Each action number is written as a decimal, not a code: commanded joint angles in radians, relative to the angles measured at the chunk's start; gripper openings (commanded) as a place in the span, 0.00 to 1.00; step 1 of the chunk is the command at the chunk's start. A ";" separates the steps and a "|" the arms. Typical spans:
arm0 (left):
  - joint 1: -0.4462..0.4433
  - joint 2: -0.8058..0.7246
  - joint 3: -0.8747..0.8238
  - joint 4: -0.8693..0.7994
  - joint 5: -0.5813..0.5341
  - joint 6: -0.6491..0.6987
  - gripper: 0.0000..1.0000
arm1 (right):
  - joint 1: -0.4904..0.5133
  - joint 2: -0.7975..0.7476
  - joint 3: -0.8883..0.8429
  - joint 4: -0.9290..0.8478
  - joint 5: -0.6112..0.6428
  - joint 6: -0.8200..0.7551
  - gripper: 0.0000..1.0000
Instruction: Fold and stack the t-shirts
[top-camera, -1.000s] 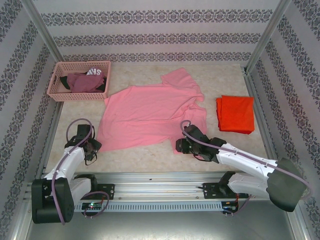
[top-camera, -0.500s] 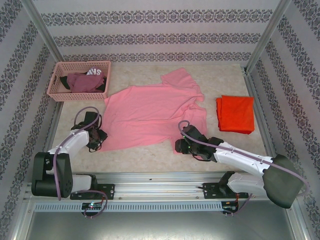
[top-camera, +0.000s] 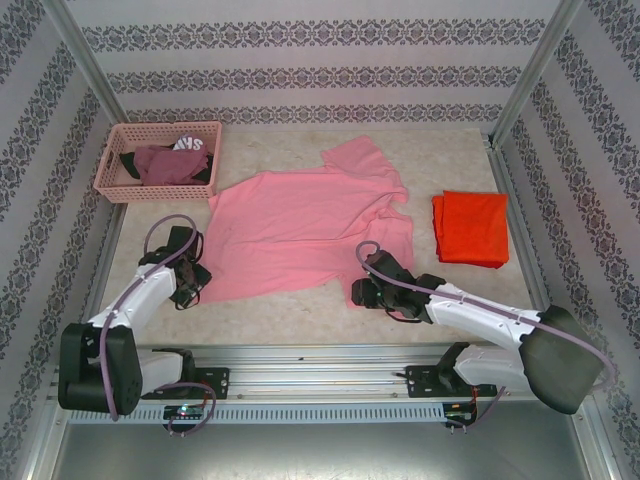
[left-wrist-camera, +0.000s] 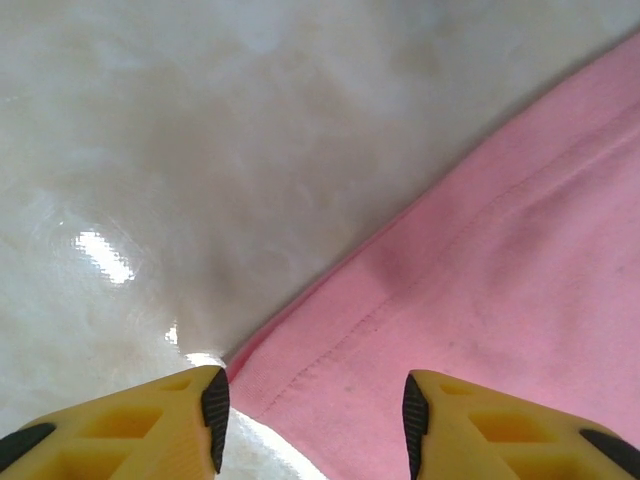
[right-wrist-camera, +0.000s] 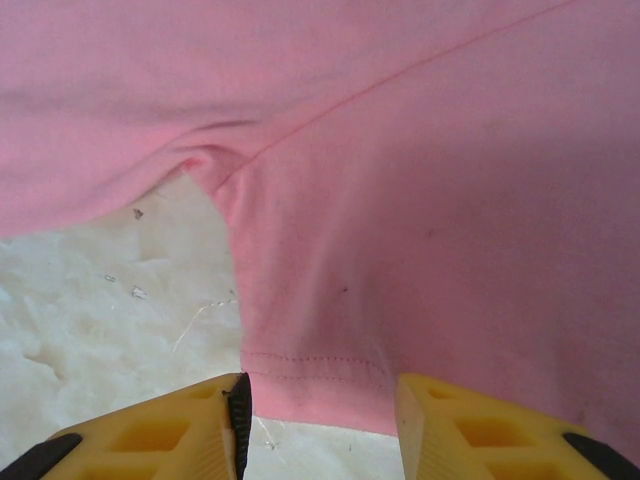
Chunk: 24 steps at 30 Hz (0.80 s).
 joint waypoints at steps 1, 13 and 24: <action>-0.013 0.042 -0.016 0.004 0.012 -0.002 0.47 | -0.008 0.009 0.018 0.005 -0.013 -0.017 0.43; -0.019 0.146 -0.048 0.087 0.043 -0.008 0.36 | -0.017 -0.068 -0.009 -0.044 0.026 0.000 0.43; -0.021 0.088 -0.066 0.094 0.039 0.002 0.00 | -0.152 -0.223 -0.027 -0.254 0.177 0.098 0.45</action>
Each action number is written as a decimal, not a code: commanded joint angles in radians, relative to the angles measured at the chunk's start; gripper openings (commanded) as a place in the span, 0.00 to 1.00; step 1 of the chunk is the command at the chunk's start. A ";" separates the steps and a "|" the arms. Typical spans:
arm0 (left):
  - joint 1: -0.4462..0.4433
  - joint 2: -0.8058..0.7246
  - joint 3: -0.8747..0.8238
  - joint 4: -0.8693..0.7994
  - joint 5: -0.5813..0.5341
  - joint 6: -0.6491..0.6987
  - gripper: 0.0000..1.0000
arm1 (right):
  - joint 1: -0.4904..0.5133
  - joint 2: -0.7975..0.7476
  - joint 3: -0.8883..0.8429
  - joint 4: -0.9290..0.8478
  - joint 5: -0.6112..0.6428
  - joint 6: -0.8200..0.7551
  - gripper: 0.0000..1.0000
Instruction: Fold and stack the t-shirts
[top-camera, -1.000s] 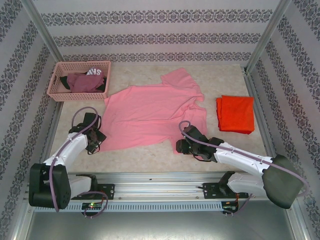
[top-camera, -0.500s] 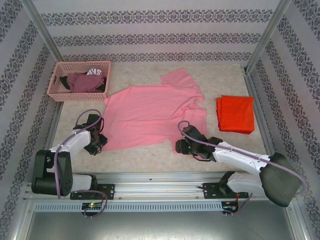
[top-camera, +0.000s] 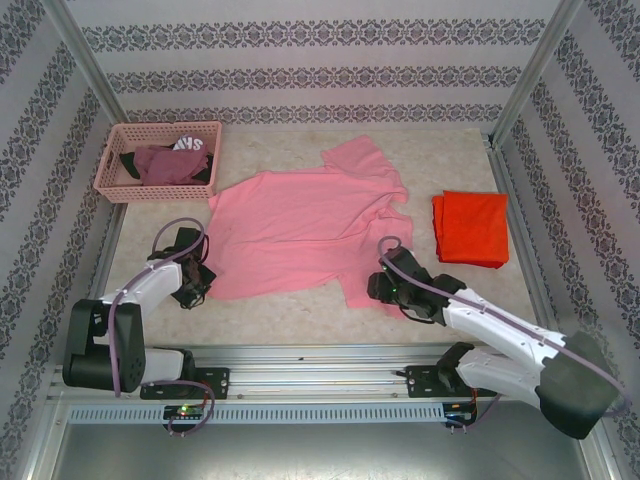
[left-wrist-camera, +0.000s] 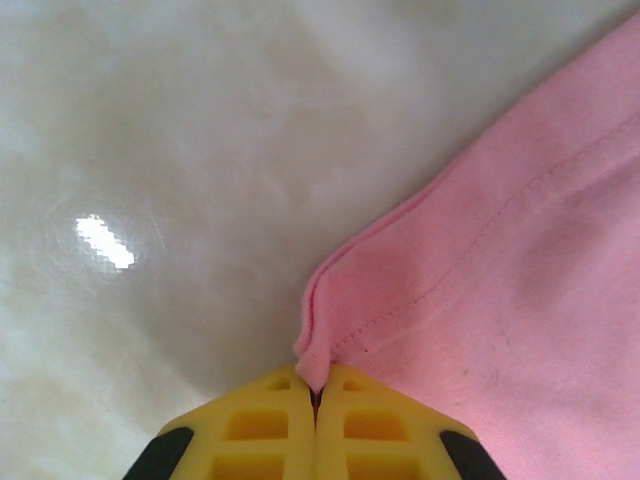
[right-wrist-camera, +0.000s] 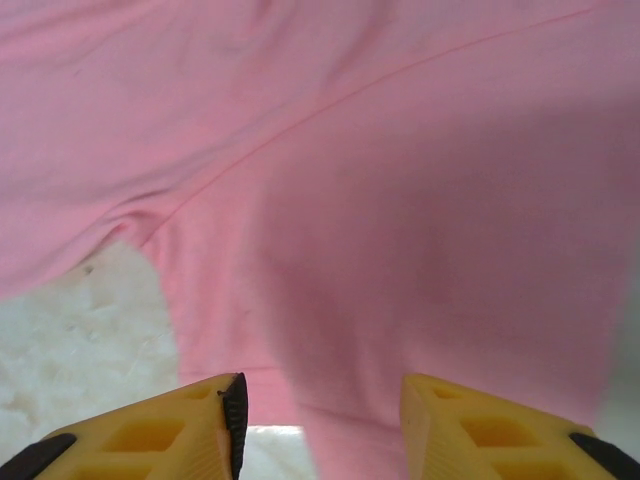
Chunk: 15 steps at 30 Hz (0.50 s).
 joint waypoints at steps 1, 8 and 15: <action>-0.009 -0.018 -0.035 -0.008 0.008 0.005 0.00 | -0.066 -0.076 -0.042 -0.107 0.103 0.083 0.45; -0.009 -0.038 -0.038 0.000 0.010 0.005 0.00 | -0.184 -0.144 -0.096 -0.136 0.041 0.191 0.40; -0.009 -0.030 -0.045 0.023 0.016 0.000 0.00 | -0.182 -0.111 -0.093 -0.120 0.005 0.209 0.38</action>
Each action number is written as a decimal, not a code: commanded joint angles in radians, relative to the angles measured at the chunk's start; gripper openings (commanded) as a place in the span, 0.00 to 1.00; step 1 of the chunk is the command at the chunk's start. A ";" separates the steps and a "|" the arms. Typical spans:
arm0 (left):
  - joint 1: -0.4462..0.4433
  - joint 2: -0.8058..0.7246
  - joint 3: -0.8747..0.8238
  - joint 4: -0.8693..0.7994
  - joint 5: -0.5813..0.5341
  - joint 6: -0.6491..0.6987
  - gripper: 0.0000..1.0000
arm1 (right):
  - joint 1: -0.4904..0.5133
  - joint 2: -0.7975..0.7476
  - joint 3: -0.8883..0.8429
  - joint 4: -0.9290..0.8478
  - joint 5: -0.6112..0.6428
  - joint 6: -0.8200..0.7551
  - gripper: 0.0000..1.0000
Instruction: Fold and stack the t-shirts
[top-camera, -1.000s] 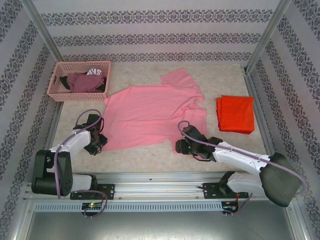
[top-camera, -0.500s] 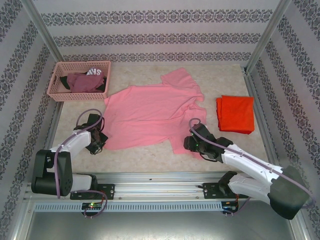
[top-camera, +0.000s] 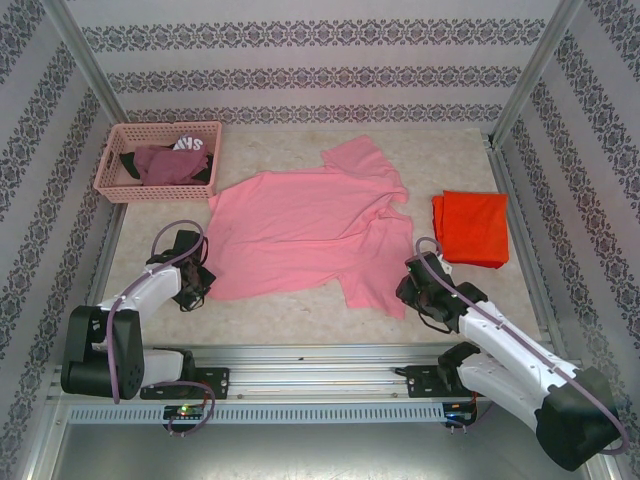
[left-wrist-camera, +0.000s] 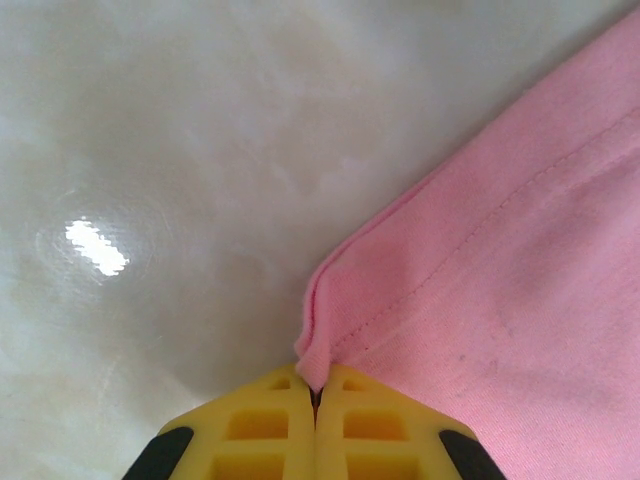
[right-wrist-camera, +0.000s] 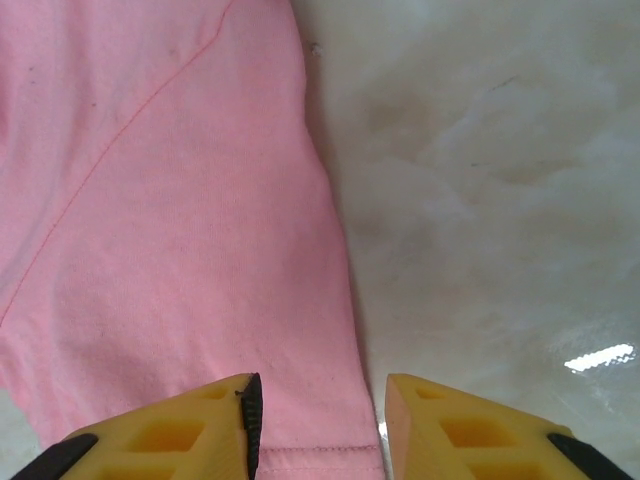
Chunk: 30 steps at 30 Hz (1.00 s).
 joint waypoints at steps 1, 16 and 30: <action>-0.009 -0.001 -0.021 0.012 0.013 -0.001 0.00 | -0.003 0.031 -0.001 0.001 -0.013 0.019 0.38; -0.009 -0.001 -0.029 0.025 0.007 0.003 0.00 | 0.038 0.316 0.141 -0.013 0.117 0.107 0.35; -0.009 0.035 -0.012 0.044 0.007 0.019 0.00 | 0.131 0.465 0.200 -0.022 0.164 0.286 0.35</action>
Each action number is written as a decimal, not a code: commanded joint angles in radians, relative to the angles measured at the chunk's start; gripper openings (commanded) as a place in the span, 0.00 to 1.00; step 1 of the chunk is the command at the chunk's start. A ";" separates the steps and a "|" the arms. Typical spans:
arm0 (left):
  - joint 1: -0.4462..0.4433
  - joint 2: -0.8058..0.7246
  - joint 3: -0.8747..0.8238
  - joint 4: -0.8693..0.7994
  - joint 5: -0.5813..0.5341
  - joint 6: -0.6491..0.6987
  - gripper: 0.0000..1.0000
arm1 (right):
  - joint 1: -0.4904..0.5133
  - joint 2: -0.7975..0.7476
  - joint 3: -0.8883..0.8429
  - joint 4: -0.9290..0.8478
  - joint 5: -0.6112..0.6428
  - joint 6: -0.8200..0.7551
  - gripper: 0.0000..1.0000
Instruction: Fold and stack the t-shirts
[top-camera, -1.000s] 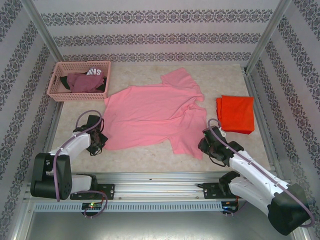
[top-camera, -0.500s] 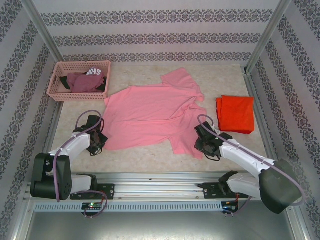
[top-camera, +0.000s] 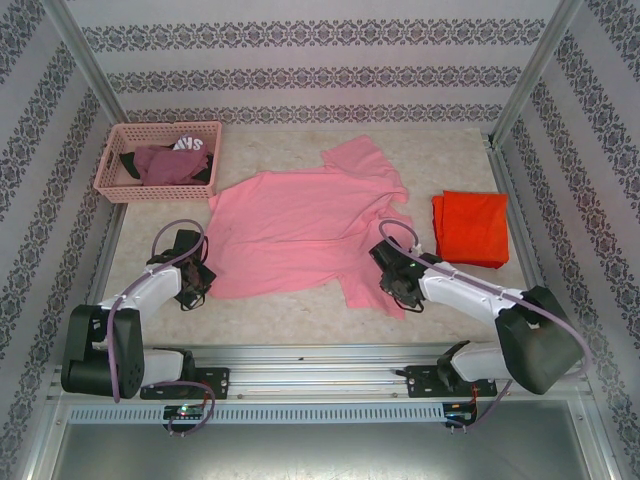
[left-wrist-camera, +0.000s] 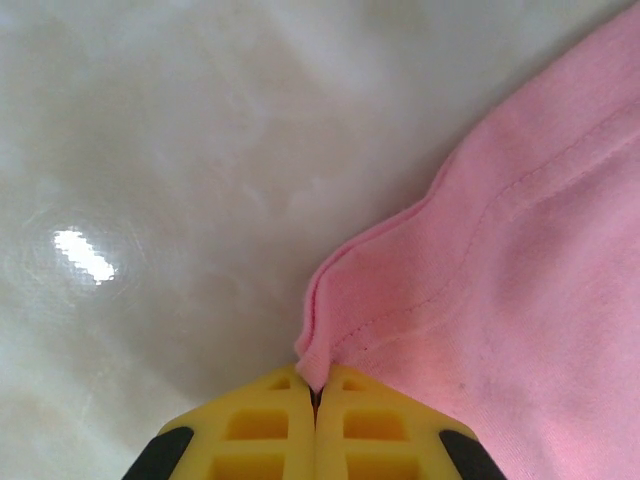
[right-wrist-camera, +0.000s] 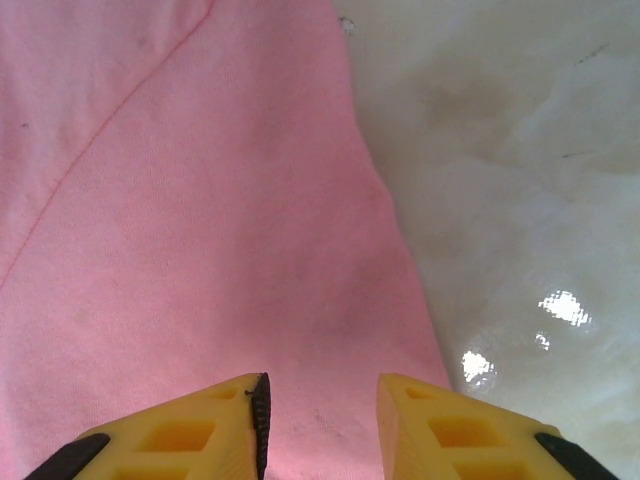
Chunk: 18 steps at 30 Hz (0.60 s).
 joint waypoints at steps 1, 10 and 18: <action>-0.009 0.032 -0.007 0.002 0.008 0.018 0.00 | 0.006 0.030 -0.012 -0.005 0.030 0.051 0.35; -0.009 0.023 -0.010 0.004 0.012 0.018 0.00 | 0.005 0.121 -0.010 0.015 0.001 0.027 0.16; -0.009 -0.040 -0.014 -0.020 0.011 0.017 0.00 | 0.015 -0.086 -0.052 -0.094 0.092 0.044 0.00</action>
